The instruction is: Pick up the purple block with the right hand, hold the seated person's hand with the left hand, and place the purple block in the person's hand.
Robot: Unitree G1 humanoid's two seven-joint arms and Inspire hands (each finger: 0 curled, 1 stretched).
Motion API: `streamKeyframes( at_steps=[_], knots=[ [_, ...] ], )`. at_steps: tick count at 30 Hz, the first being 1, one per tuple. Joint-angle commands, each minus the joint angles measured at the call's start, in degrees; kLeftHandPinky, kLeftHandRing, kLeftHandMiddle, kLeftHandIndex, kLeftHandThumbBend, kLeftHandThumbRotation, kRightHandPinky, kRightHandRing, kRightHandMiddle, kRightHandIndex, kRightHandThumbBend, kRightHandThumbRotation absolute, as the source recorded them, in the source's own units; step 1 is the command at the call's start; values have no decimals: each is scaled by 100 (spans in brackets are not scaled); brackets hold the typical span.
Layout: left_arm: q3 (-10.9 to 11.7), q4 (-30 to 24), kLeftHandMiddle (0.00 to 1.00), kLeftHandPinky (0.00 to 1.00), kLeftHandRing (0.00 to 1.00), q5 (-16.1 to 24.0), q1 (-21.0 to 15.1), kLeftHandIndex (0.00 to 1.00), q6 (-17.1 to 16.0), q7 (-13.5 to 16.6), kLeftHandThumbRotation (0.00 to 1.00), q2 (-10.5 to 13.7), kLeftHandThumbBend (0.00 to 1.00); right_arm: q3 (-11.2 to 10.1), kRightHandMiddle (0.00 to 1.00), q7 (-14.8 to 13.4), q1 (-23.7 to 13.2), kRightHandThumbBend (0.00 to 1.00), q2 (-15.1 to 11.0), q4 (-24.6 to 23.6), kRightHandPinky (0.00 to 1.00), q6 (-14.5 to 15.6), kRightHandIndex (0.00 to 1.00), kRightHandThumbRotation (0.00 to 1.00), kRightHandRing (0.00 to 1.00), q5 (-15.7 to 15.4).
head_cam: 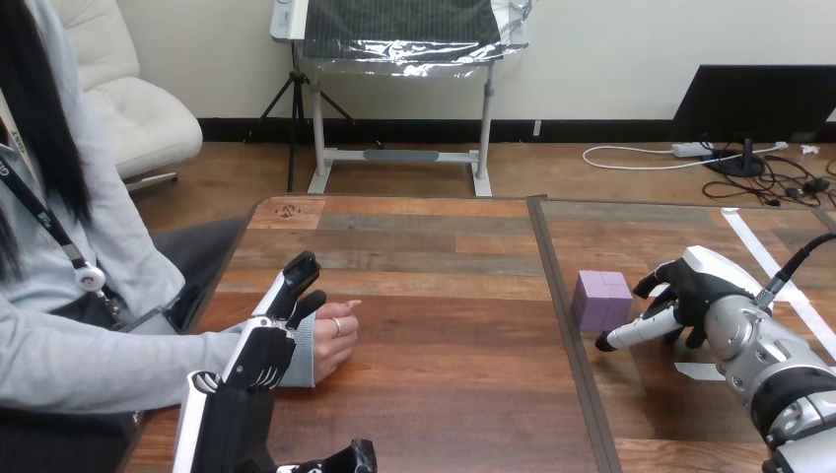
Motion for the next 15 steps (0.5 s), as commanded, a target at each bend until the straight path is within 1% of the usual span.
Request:
streamKeyframes(
  at_steps=[1, 6, 9, 10, 12, 15],
  knots=[
    [-105, -210, 94, 88, 94, -114, -266, 89, -22, -33, 55, 72, 100, -76, 78, 99, -440, 95, 29, -130, 56, -65, 84, 28, 72, 77],
    [-93, -231, 94, 88, 93, -124, -266, 89, -28, -34, 55, 71, 100, -85, 82, 134, -452, 95, 28, -140, 61, -151, 88, 29, 77, 109],
    [-93, -233, 94, 88, 93, -132, -262, 89, -37, -30, 55, 65, 100, -47, 84, 123, -464, 94, 29, -151, 63, -213, 89, 29, 79, 80],
    [-43, -230, 94, 88, 93, -84, -259, 89, -46, -23, 55, 51, 100, -54, 85, 131, -483, 94, 42, -157, 64, -205, 90, 29, 80, 90],
    [18, -228, 93, 87, 92, -22, -254, 89, -57, -16, 56, 35, 100, -67, 86, 143, -506, 93, 57, -163, 63, -188, 91, 29, 80, 107],
    [25, -233, 93, 86, 92, -8, -248, 89, -53, -17, 56, 35, 100, -65, 87, 176, -533, 92, 65, -177, 63, -243, 92, 28, 81, 111]
  ],
)
